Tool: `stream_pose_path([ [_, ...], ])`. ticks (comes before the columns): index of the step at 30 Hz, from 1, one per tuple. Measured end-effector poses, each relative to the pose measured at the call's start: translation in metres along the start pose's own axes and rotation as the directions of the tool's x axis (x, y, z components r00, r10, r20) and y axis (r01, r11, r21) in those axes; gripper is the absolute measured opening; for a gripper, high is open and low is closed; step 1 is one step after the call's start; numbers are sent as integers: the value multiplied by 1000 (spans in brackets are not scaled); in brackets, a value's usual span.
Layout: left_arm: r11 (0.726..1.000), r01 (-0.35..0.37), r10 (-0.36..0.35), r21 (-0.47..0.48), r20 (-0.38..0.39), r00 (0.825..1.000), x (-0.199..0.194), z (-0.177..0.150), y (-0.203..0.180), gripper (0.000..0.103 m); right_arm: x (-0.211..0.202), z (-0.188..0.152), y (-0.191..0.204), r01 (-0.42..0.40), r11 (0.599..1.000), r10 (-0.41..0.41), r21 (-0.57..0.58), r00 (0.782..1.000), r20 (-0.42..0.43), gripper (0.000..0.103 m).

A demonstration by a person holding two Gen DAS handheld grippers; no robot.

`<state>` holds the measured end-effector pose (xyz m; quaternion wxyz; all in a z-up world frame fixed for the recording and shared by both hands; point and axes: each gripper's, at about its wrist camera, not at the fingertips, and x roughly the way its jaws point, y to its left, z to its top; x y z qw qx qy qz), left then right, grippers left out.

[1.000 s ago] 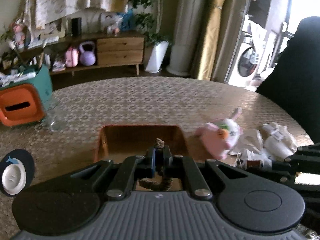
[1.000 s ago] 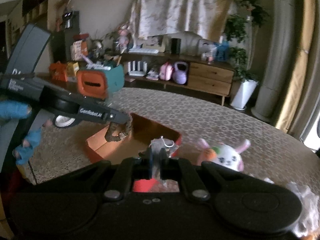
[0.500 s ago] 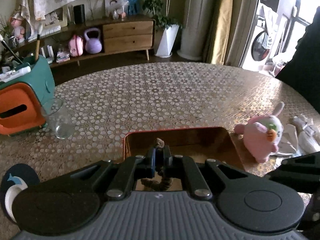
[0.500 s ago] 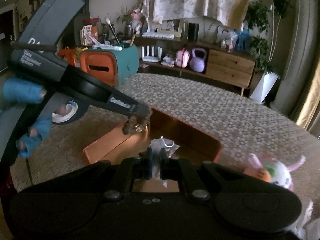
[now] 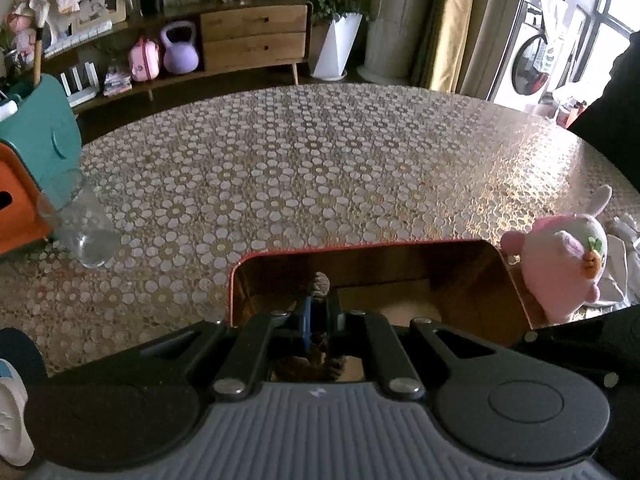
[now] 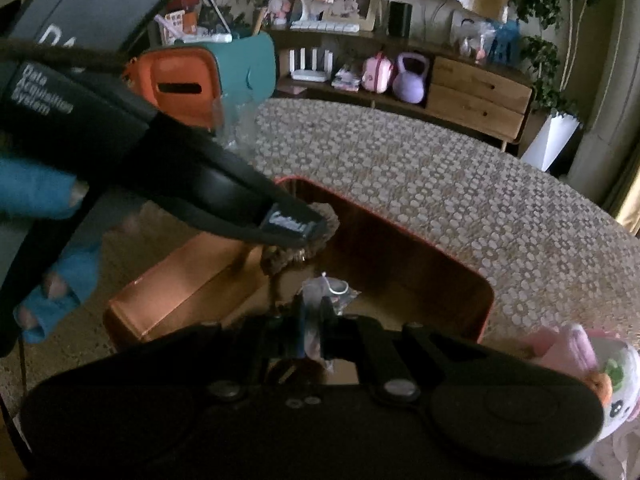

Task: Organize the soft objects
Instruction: 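Carry the scrunchie with the left gripper into the red tin and release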

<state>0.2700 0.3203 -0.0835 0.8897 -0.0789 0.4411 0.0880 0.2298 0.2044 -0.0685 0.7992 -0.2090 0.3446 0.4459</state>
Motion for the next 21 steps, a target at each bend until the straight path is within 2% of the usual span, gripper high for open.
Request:
stream_pose_path([
  [4,1000,1,-2,-9,-31,1000,7,-2,1,7,4,-3,2,-4,1000,4,-6,999,-34,6],
  [8,1000,3,-4,-24,-53,999,10,-5,2,7,7,-4,2,-8,1000,8,9,999,-54,12],
  [19,999,-8,6,-46,-54,999,11,-9,1,9,6,-12,-2,3,999,0,41,997,-81,21],
  [21,999,-3,1,-53,-46,999,9,-9,1,9,5,-11,-4,5,999,-1,51,998,-71,28],
])
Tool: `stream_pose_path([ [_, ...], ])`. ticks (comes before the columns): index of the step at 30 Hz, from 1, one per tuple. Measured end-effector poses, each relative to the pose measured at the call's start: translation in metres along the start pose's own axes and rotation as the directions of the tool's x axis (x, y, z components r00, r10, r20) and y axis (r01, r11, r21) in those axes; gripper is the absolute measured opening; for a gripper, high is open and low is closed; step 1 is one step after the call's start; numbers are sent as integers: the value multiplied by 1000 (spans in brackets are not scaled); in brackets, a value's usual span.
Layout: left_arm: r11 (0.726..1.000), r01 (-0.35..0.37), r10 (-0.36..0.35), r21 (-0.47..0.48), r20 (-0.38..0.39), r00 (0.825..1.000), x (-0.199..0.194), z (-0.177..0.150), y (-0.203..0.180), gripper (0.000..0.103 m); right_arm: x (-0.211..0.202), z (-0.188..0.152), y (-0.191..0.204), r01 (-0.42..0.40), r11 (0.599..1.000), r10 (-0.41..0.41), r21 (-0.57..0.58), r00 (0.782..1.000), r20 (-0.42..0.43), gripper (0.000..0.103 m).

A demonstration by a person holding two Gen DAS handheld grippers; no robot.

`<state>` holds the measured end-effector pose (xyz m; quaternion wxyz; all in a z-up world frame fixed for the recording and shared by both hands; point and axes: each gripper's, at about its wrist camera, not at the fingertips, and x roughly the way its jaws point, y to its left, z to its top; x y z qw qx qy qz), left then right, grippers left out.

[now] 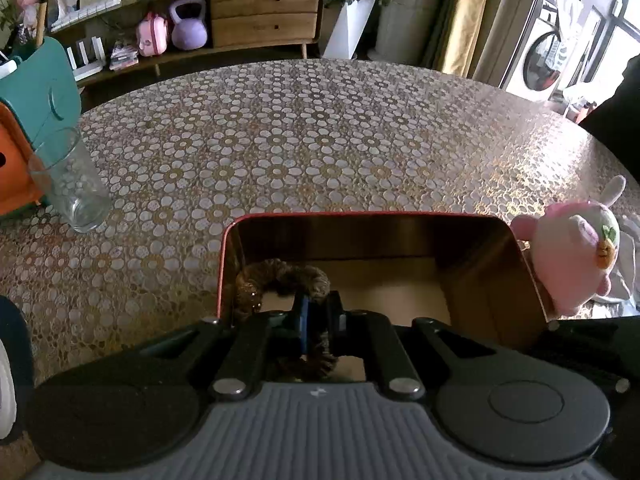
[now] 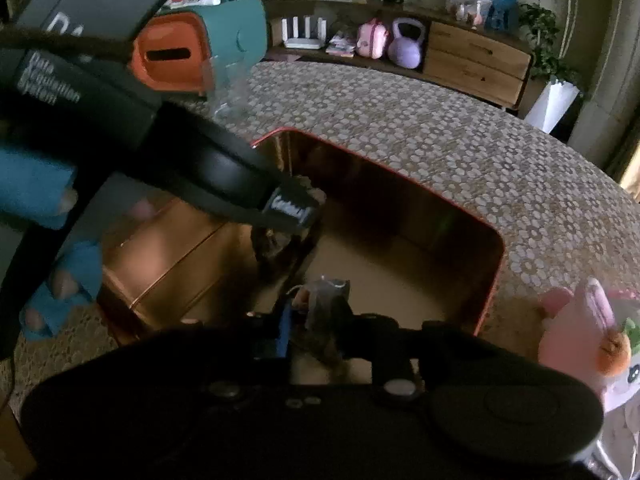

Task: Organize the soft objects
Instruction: 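Carry the scrunchie with the left gripper into the red tin and release, then withdraw the left gripper from the tin back over the table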

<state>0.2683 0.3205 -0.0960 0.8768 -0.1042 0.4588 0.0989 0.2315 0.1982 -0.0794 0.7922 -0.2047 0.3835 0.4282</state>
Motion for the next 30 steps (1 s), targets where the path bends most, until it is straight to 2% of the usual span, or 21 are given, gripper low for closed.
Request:
stream_pose_path([
  [5,1000,4,-4,-7,18,1000,-7,0,-1,14,-8,0,-6,-13,1000,13,18,1000,20,39],
  [7,1000,2,-1,-8,34,999,-12,0,-2,25,-12,-1,-8,-16,1000,15,23,999,30,46],
  [8,1000,4,-3,-12,43,999,-14,-1,-3,35,-14,-2,-9,-17,999,16,28,999,36,52],
  [9,1000,6,-5,-17,52,999,-17,0,-3,48,-18,-1,-9,-16,999,14,34,999,48,54],
  [11,1000,1,0,-21,71,998,-23,-2,-4,59,-26,-1,-12,-20,999,17,49,998,65,55],
  [14,1000,2,0,-21,83,997,-33,-4,-7,59,-39,-3,-14,-28,997,22,68,996,88,60],
  [17,1000,1,2,-23,102,995,-46,-9,-11,68,-53,-7,-15,-20,998,13,64,994,107,66],
  [21,1000,-8,8,-4,131,991,-64,-16,-20,68,-74,-15,-15,-13,997,3,75,991,134,73],
  [30,999,13,-19,39,181,983,-106,-35,-48,68,-121,-32,-19,-8,997,-8,80,982,191,77],
])
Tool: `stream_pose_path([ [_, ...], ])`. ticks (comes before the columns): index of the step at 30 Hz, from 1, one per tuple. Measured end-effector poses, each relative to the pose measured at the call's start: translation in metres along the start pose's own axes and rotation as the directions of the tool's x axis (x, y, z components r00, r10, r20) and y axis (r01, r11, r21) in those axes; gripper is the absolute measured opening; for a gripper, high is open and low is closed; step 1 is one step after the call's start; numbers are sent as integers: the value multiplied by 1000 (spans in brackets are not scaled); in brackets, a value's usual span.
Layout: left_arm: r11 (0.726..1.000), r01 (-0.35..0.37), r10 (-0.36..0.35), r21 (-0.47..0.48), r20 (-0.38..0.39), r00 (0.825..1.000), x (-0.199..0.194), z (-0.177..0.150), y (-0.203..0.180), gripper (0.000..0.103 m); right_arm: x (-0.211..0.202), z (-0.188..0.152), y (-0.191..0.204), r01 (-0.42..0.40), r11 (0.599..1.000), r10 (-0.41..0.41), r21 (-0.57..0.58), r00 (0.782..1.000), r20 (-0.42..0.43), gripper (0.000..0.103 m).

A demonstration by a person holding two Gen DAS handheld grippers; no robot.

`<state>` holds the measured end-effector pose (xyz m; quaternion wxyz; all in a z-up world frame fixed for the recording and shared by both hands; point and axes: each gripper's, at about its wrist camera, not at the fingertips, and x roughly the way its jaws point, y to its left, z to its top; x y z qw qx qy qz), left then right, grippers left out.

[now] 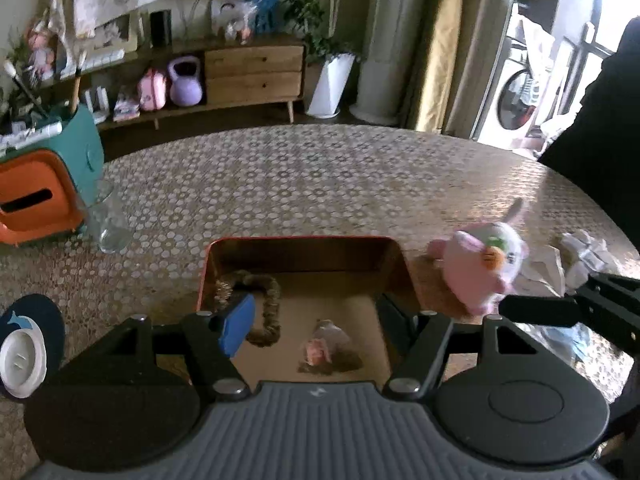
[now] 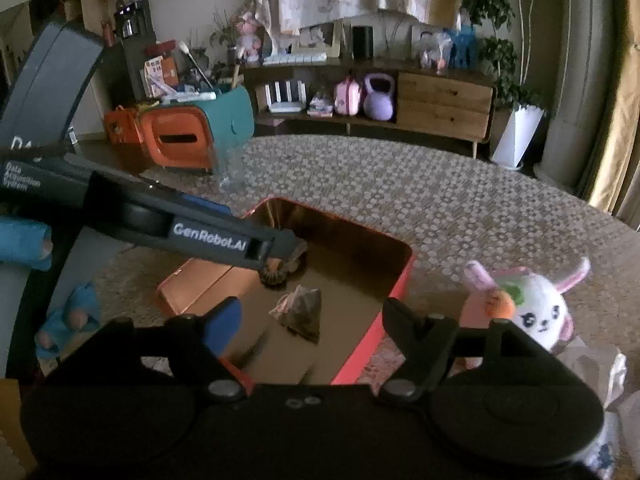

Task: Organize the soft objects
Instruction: 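Withdraw the left gripper from the tin back over the table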

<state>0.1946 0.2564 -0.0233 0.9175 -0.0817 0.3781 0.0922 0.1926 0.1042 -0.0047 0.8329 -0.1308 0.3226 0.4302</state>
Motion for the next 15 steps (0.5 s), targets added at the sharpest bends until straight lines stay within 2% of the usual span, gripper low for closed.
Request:
stream_pose_path([
  [5,999,24,-25,27,37,999,-25,-5,-20,69,-27,-8,-6,5,1000,-6,22,1000,28,79],
  [8,999,27,-30,46,67,997,-40,-8,-34,78,-42,-13,-7,8,999,-9,32,999,39,80],
  [12,996,46,-51,72,80,995,-55,-13,-52,79,-66,-22,-11,18,999,-20,38,998,66,85],
  [15,994,58,-67,97,99,993,-65,-19,-69,84,-84,-30,-17,23,998,-27,55,996,84,88],
])
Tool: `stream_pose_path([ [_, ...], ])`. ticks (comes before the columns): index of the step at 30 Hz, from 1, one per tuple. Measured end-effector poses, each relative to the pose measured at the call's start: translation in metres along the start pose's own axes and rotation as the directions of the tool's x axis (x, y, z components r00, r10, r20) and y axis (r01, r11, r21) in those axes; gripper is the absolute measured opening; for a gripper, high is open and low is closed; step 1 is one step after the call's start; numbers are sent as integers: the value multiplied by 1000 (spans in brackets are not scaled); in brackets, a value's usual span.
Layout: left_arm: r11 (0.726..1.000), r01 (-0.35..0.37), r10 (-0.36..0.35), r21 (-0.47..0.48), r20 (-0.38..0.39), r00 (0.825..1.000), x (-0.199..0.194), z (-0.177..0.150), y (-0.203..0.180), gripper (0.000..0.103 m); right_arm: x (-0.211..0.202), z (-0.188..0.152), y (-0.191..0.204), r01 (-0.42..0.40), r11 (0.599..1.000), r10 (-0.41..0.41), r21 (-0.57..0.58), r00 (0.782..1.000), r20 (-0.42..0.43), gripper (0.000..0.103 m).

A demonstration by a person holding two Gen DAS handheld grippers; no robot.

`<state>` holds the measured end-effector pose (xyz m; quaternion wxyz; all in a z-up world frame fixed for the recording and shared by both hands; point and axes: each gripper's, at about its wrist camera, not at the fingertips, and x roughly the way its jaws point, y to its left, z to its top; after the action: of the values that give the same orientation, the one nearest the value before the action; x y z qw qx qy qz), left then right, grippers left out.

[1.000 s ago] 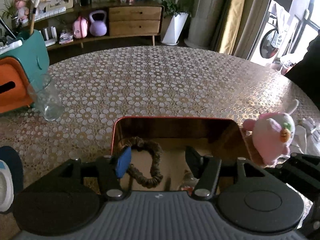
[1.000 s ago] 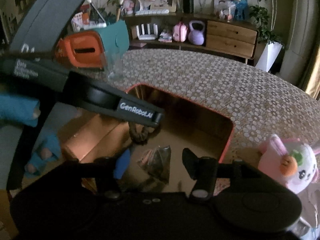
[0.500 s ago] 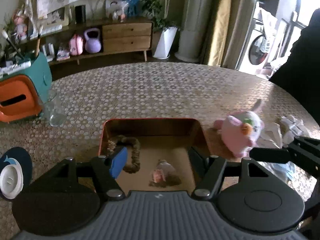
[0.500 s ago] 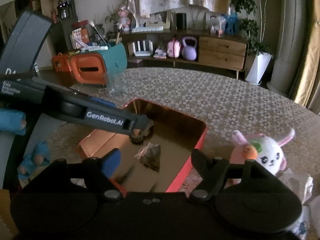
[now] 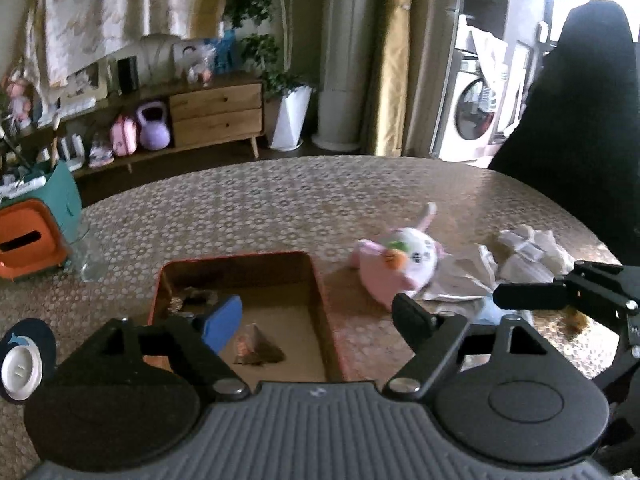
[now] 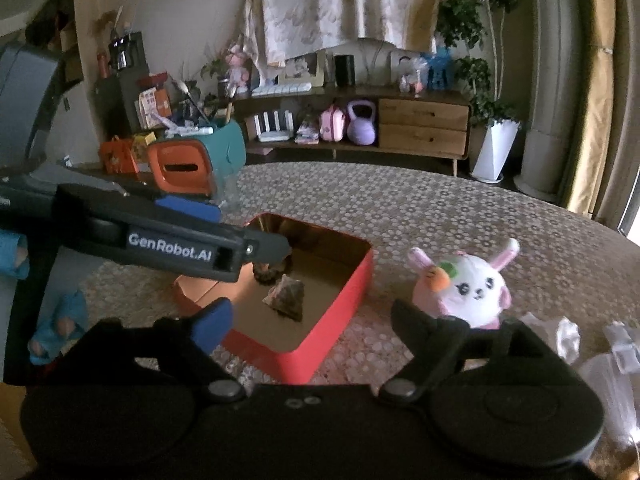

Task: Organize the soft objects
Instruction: 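Withdraw the left gripper from the tin back over the table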

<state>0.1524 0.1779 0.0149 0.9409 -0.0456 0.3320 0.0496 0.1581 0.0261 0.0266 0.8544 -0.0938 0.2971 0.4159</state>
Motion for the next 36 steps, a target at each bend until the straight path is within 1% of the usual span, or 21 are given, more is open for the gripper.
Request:
stream_pose_path([
  [6,998,55,-56,2,52,997,-16,-5,-32,87,-35,-14,-20,35,999,-36,27,999,25,92],
  [11,995,101,-102,27,64,993,-20,-7,-60,90,-64,-26,-40,69,996,-71,48,997,43,95],
  [13,993,111,-114,41,65,991,-20,-8,-72,95,-77,-33,-51,80,994,-84,69,995,54,95],
  [14,992,120,-123,47,66,990,-19,-9,-78,101,-83,-36,-57,85,993,-89,78,994,57,96],
  [15,990,129,-133,49,71,989,-19,-11,-81,103,-87,-39,-61,94,992,-99,83,993,58,96],
  [18,985,164,-169,52,105,980,-18,-18,-94,103,-102,-49,-78,122,988,-128,95,990,62,96],
  [20,979,195,-201,63,108,974,-15,-21,-101,103,-110,-55,-88,140,985,-146,97,988,58,96],
  [24,968,233,-241,91,96,966,-6,-29,-116,103,-124,-71,-110,176,979,-183,107,982,54,96],
  [28,962,269,-272,53,60,960,8,-40,-127,103,-131,-87,-131,200,972,-206,125,978,42,96],
  [30,959,281,-283,45,58,957,13,-47,-132,103,-131,-95,-140,211,969,-216,132,976,33,96],
  [32,957,286,-288,48,55,956,20,-54,-139,103,-130,-102,-149,219,967,-224,133,974,24,96],
  [34,954,295,-296,48,34,954,29,-59,-144,103,-127,-108,-155,226,966,-229,129,973,14,96],
  [36,957,285,-286,48,8,958,40,-64,-148,103,-123,-114,-161,230,966,-232,121,973,2,96],
])
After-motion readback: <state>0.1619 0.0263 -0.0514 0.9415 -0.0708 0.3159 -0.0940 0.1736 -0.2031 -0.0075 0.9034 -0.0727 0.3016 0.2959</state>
